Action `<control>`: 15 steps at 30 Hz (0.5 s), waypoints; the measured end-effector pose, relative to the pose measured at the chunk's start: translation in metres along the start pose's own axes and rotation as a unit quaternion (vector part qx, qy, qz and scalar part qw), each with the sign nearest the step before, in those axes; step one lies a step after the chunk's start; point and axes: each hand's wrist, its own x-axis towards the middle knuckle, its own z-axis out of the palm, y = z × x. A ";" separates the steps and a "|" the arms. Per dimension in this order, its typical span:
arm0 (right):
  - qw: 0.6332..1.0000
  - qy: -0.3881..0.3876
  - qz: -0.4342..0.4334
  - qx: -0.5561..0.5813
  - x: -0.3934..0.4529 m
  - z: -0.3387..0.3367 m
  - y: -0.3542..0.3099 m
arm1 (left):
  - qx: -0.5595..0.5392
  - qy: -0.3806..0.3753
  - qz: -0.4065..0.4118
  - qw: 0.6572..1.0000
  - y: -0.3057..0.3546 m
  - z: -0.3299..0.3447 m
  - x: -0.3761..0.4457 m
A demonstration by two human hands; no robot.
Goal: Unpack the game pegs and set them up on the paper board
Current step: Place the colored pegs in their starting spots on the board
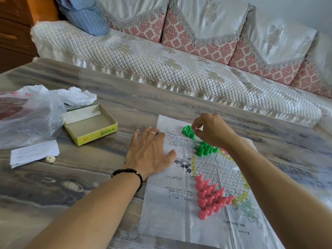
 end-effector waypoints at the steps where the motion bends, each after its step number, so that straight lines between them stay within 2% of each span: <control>1: 1.000 -0.002 0.002 -0.003 0.005 0.003 0.000 | -0.002 0.001 0.000 1.000 0.000 0.000 0.000; 10: 0.991 -0.117 0.040 -0.044 0.038 0.021 -0.001 | -0.001 0.003 0.001 1.000 0.000 0.002 0.000; 13: 0.993 -0.110 0.014 -0.033 0.038 0.021 -0.005 | -0.001 0.002 0.000 1.000 -0.001 0.002 0.000; 15: 0.998 -0.066 0.002 0.004 0.037 0.014 -0.007 | -0.002 0.002 0.001 1.000 -0.001 0.002 0.000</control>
